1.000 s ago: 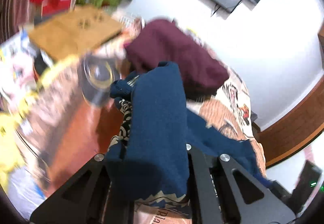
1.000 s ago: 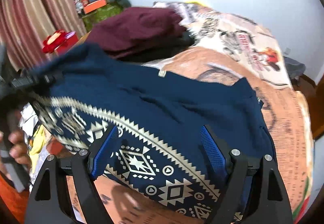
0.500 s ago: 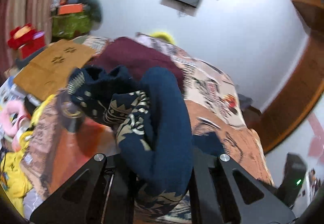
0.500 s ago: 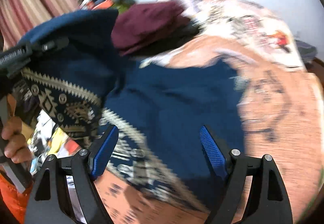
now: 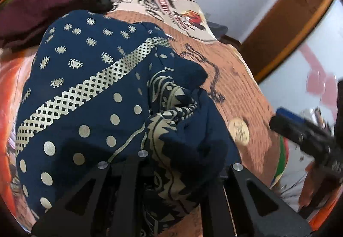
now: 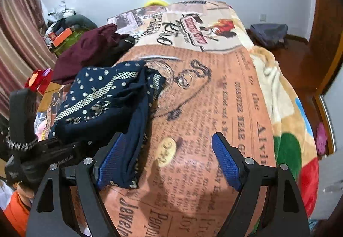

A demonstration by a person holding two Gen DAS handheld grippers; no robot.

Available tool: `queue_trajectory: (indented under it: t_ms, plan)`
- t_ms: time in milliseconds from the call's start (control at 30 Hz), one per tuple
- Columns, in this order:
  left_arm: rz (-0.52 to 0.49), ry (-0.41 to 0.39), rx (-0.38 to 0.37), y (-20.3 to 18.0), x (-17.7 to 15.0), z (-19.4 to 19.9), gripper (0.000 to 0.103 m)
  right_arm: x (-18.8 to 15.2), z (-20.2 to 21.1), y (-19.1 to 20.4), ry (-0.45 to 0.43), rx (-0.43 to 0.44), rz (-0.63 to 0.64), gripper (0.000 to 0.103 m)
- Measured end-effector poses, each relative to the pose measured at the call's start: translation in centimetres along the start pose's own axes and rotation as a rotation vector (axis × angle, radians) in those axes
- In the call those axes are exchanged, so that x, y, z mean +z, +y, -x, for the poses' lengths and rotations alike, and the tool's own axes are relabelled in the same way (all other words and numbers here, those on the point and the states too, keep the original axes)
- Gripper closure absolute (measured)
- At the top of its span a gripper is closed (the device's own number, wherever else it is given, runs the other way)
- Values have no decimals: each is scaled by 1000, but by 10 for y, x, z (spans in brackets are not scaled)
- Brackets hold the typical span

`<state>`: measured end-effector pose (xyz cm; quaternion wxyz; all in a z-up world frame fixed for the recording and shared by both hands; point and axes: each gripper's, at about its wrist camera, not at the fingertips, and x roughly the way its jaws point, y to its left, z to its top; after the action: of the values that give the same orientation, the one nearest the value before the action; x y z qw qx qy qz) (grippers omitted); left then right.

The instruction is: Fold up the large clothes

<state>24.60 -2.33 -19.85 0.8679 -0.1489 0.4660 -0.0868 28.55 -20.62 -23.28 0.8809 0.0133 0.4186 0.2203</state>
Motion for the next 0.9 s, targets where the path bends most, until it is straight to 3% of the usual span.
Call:
queue_trajectory:
  t_ms: [167,233,300,333,433,600,667,767,900]
  plan:
    - [-103,19,27,-8,6,25,80,4,14,7,-22,18,8,23]
    - [-128,23,15,-14,4,40,57,5,20,13,-38,46,16,23]
    - [-126,-5,-28,-11,2,59,41,10,21,24,-34,93,24,23]
    - [-130,-17,-30,-11,0,65,39,11,21,29,-33,117,25,23]
    - [-169,-80,18,-7,2,94,37,16,15,48,-20,171,36,23]
    - [-160,-184,168,27,6,125,29,22,-6,76,29,244,43,23]
    - [-142,-177,236,49,4,122,28,21,-21,82,69,276,32,23]
    - [-100,-120,278,79,-4,105,28,16,-50,86,148,299,-15,23]
    - [-3,-50,204,107,-23,77,27,5,-90,75,257,260,-101,23]
